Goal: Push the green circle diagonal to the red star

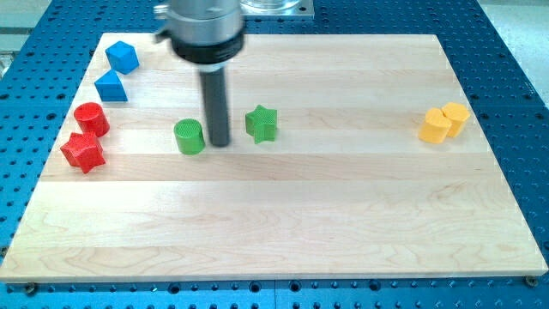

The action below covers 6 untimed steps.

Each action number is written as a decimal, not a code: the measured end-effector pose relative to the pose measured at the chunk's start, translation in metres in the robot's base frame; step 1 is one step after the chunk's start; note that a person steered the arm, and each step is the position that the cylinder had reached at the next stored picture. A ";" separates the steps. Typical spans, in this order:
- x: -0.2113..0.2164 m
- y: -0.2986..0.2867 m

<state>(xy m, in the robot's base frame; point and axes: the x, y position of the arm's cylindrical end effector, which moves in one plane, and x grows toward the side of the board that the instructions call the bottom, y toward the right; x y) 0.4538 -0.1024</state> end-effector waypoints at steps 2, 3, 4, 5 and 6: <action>0.002 -0.007; -0.030 -0.027; 0.030 -0.084; 0.045 -0.077; 0.088 -0.013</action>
